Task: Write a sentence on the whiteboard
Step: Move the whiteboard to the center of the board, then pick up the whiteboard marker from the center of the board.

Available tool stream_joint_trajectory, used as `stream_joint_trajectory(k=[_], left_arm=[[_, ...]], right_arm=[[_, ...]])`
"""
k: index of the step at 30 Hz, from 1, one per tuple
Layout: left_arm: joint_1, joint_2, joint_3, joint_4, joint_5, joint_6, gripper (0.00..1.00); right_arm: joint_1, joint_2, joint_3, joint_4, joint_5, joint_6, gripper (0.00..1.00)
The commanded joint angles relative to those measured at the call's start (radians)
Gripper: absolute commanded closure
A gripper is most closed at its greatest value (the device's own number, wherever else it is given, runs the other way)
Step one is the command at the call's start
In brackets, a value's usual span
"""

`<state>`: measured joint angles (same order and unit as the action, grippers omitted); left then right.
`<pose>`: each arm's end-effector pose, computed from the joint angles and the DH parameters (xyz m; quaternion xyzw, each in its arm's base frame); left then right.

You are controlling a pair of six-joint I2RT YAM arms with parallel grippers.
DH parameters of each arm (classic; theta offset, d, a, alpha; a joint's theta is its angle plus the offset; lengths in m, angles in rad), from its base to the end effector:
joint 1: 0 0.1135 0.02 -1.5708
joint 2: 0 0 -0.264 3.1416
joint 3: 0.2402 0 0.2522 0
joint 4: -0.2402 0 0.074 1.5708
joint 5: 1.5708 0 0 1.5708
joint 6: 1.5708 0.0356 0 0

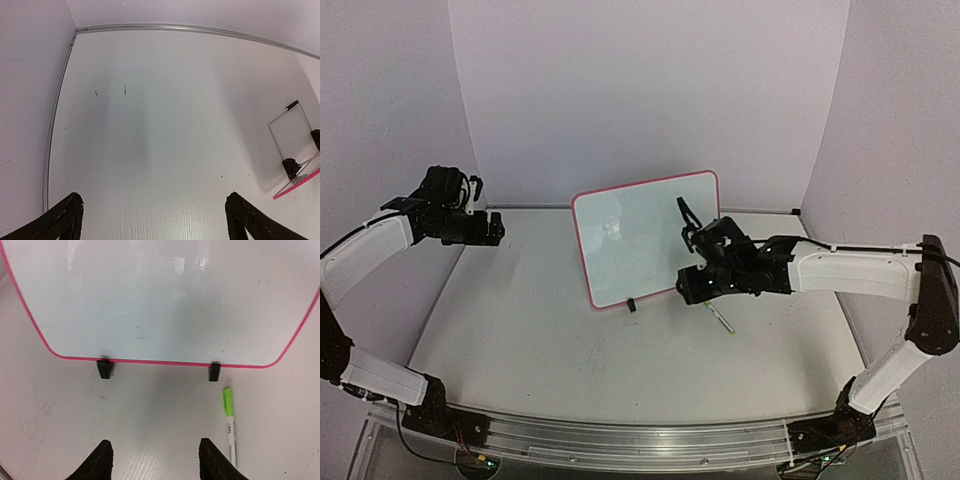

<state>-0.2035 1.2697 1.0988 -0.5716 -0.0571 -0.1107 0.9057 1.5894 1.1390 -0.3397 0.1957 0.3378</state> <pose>0.2688 -0.0534 0.3090 0.0310 0.9146 -0.0371 0.4014 0.2203 0.2697 0.2475 -0.2221 0.8939 0.1471 0.3604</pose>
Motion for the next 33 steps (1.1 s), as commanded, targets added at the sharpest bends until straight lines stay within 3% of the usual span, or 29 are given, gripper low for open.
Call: stream_joint_trajectory(k=[1, 7, 21, 33], left_arm=[[0.006, -0.021, -0.001, 0.041, -0.029, 0.037, 0.01], [0.006, -0.029, -0.005, 0.047, -0.028, 0.033, 0.02], [0.006, -0.041, -0.012, 0.053, -0.018, 0.031, 0.01], [0.007, -0.036, -0.009, 0.051, 0.002, 0.031, 0.01]], right_arm=[[-0.157, -0.046, -0.043, -0.191, -0.180, -0.011, 0.45], [-0.260, 0.028, -0.066, -0.251, -0.277, -0.043, 0.51], [-0.261, 0.213, -0.032, -0.214, -0.219, -0.104, 0.62], [-0.261, 0.274, -0.044, -0.176, -0.199, -0.091, 0.72]])
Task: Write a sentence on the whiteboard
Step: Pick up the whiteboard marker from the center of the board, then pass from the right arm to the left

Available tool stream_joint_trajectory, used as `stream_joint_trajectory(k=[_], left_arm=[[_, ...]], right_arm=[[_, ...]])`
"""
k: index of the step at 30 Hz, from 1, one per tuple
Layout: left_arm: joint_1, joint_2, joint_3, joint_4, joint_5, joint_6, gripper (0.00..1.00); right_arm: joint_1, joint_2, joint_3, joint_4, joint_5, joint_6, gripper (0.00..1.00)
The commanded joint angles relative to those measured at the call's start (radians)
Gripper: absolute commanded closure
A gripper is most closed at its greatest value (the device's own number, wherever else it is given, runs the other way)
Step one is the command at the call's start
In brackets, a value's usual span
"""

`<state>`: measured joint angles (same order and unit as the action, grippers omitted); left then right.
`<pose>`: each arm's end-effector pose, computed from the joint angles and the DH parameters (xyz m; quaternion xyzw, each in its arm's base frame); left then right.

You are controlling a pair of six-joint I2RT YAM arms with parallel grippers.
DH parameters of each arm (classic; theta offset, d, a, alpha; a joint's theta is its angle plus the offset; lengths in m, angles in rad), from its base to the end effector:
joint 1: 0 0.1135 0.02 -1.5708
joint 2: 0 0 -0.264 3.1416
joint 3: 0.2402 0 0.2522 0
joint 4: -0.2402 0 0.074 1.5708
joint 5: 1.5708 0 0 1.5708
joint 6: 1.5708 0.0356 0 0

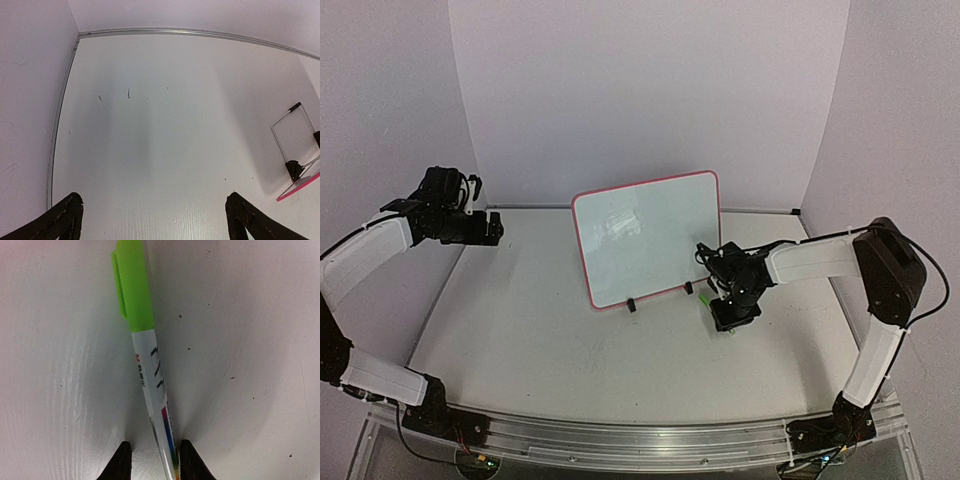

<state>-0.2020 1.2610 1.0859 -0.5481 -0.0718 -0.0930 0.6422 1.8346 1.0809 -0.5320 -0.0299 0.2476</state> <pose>0.2682 -0.0523 0.3089 0.0349 0.9104 -0.0280 0.4113 0.2711 0.2041 0.1393 -0.1961 0.9701 0.0745 0.1219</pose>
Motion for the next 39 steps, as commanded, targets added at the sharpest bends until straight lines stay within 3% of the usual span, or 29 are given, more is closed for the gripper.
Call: stream_joint_trajectory(k=[1, 6, 9, 15, 21, 24, 29, 33, 39], left_arm=[[0.005, -0.029, 0.004, 0.027, 0.021, 0.011, 0.01], [0.004, -0.050, 0.006, 0.033, 0.067, -0.054, 0.01], [0.003, -0.085, -0.024, 0.076, 0.159, -0.159, 0.01], [-0.028, -0.131, -0.053, 0.096, 0.299, -0.298, 0.04], [-0.213, -0.130, 0.003, 0.036, 0.303, -0.344, 0.07], [-0.269, -0.127, 0.027, 0.064, 0.383, -0.386, 0.08], [-0.408, -0.117, 0.008, 0.243, 0.479, -0.490, 0.09], [-0.523, -0.064, 0.055, 0.281, 0.477, -0.499, 0.08], [-0.606, 0.006, 0.077, 0.346, 0.509, -0.517, 0.04]], right_arm=[[0.003, 0.031, 0.012, 0.019, 0.028, 0.000, 0.74], [0.003, 0.033, 0.003, 0.027, 0.028, -0.001, 0.86], [0.002, 0.002, -0.010, 0.026, 0.030, -0.001, 0.99], [0.004, -0.235, -0.113, 0.075, -0.003, -0.026, 1.00], [0.046, -0.551, -0.189, 0.144, -0.147, -0.069, 1.00], [0.106, -0.634, -0.171, 0.163, -0.158, -0.071, 1.00], [0.229, -0.606, -0.061, 0.165, -0.096, -0.096, 1.00], [0.317, -0.547, 0.018, 0.201, -0.064, -0.122, 1.00], [0.372, -0.423, 0.113, 0.245, -0.056, -0.158, 1.00]])
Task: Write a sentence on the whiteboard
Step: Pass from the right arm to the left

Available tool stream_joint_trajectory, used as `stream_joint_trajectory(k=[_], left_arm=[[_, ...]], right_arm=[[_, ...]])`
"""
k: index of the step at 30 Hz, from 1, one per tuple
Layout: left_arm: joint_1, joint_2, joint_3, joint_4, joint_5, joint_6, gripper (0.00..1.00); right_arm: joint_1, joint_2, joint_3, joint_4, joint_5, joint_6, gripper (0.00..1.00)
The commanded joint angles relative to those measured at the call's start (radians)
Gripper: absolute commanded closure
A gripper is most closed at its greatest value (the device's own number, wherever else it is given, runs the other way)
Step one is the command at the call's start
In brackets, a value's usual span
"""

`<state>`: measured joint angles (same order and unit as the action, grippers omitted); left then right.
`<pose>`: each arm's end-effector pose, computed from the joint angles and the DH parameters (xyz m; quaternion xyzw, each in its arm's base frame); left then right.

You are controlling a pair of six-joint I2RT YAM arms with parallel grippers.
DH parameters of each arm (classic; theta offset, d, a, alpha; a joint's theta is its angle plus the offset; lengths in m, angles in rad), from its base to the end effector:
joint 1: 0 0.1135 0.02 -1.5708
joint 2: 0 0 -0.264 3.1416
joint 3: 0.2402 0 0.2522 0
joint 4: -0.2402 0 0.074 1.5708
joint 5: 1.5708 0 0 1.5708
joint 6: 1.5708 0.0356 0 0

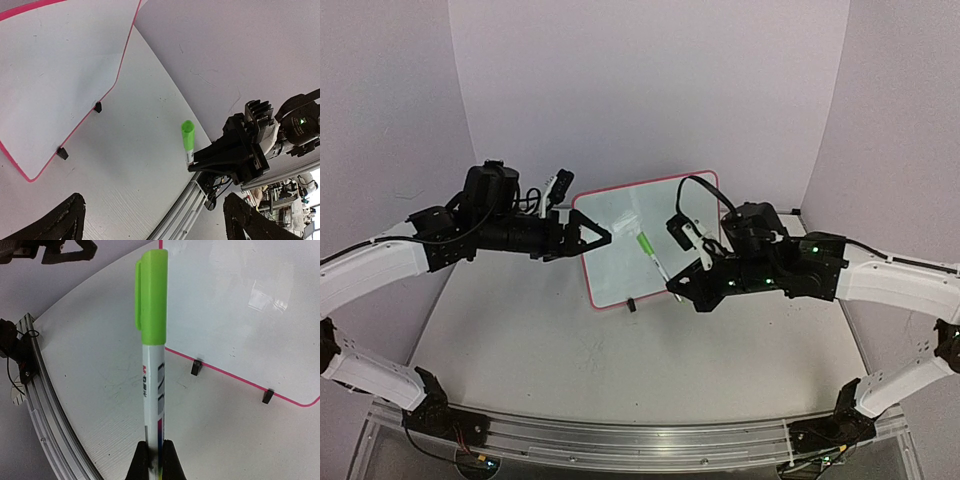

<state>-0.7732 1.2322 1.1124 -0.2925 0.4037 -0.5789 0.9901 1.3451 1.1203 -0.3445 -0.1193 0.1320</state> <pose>0.1910 -0.2059 0.3500 0.1888 0.8054 -0.4664 0.3133 0.1639 0.2575 0.3157 -0.3903 0.7844 0.2993 0.3779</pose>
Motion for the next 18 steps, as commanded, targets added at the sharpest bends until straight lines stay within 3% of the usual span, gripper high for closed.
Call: stream_joint_trajectory(k=[1, 5, 9, 18], left_arm=[[-0.040, 0.040, 0.047, 0.098, 0.029, -0.039, 0.04], [-0.043, 0.052, 0.031, 0.107, 0.013, -0.054, 0.06], [-0.044, 0.066, 0.018, 0.134, 0.030, -0.072, 0.24], [-0.044, 0.105, 0.034, 0.146, 0.054, -0.068, 0.47]], right_arm=[[0.031, 0.080, 0.081, 0.066, 0.033, -0.046, 1.00], [0.047, 0.108, 0.087, 0.120, 0.000, -0.041, 1.00], [0.063, 0.124, 0.098, 0.127, -0.011, -0.037, 1.00], [0.090, 0.139, 0.105, 0.127, -0.003, -0.039, 1.00]])
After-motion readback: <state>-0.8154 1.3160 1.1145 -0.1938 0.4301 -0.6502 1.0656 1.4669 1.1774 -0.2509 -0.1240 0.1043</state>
